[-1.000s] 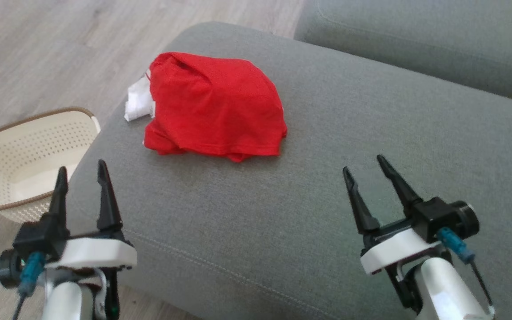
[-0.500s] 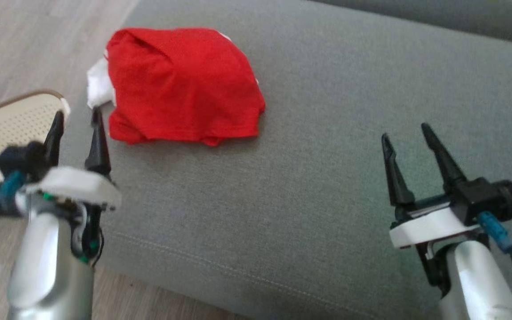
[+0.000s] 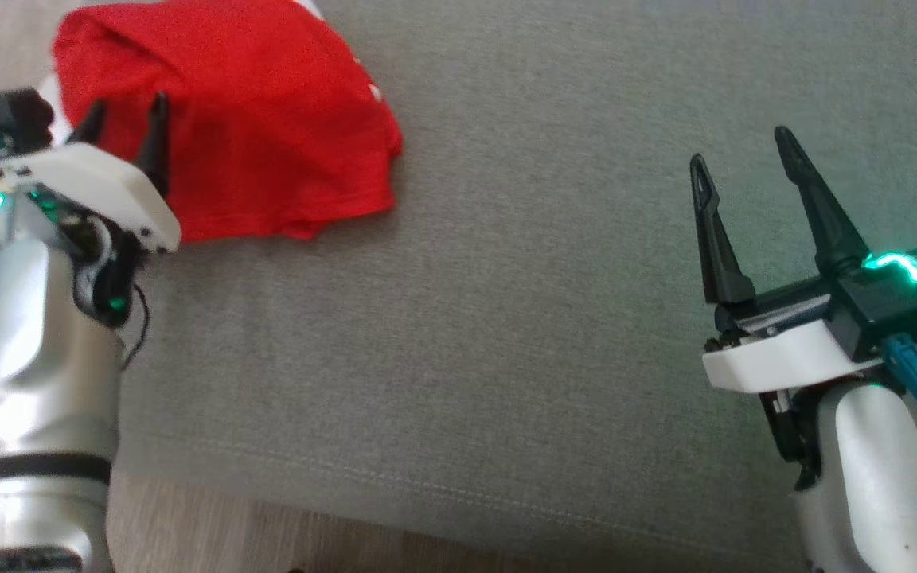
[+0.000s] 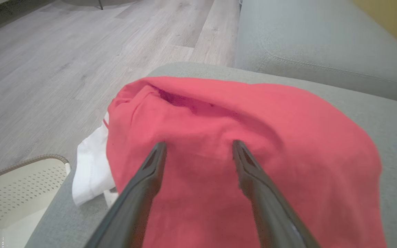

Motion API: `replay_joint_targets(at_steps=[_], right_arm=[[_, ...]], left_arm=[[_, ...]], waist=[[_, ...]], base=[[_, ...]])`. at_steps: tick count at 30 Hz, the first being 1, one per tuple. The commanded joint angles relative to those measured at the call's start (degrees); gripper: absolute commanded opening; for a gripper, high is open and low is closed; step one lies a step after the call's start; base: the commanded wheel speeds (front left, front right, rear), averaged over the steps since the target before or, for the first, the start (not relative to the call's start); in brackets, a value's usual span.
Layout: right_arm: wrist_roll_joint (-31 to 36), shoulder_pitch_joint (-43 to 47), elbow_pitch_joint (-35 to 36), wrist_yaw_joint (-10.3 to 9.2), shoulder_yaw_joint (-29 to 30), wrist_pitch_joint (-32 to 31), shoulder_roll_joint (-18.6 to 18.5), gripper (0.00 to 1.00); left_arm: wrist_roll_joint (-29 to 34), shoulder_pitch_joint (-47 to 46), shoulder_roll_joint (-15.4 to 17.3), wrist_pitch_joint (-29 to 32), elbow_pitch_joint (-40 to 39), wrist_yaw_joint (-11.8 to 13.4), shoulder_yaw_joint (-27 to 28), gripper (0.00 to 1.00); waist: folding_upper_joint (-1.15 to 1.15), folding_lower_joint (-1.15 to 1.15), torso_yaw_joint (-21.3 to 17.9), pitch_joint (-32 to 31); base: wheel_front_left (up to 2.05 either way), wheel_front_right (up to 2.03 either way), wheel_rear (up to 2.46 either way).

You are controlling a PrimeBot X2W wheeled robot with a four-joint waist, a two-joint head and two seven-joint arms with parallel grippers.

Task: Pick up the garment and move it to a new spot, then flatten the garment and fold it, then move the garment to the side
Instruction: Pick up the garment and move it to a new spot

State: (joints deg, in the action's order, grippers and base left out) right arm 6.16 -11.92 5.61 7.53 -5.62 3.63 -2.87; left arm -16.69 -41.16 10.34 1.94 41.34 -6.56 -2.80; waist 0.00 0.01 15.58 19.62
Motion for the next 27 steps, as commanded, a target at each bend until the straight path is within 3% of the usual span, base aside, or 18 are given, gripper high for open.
replay_joint_targets(at_steps=[1, 9, 11, 20, 27], right_arm=[[0.3, -1.9, 2.7, -0.04, -1.8, -0.3, 0.0, 1.00], [0.6, -2.2, 3.9, -0.04, -2.5, -0.6, 0.0, 1.00], [0.7, -2.1, 3.8, -0.04, -2.5, -0.5, 0.0, 1.00], [-1.2, -1.4, 0.2, -0.04, -2.6, 1.3, 0.0, 1.00], [-4.3, 0.3, -3.3, -0.04, -2.9, 3.6, 0.0, 1.00]], left_arm=[[0.6, -3.3, 3.4, -0.1, -0.4, 0.3, 1.6, 1.00], [2.5, -10.3, 5.6, -0.7, 11.0, 2.4, 0.6, 1.00], [2.4, -11.4, 5.7, -1.5, 13.1, 2.3, 0.4, 0.00], [1.4, -12.4, 5.5, -14.6, 15.3, 2.9, 1.4, 0.00], [0.2, -9.0, 5.1, -16.9, 3.5, 2.6, 3.8, 0.00]], waist=[[0.00, -0.01, -1.9, 1.8], [0.00, -0.01, -4.5, 4.4], [0.00, -0.01, -4.7, 4.5], [0.00, -0.01, -4.1, -1.1], [0.00, -0.01, -4.2, -8.2]], base=[[0.00, 0.00, 0.00], [0.00, 0.00, 0.00], [0.00, 0.00, 0.00], [0.00, 0.00, 0.00], [0.00, 0.00, 0.00]])
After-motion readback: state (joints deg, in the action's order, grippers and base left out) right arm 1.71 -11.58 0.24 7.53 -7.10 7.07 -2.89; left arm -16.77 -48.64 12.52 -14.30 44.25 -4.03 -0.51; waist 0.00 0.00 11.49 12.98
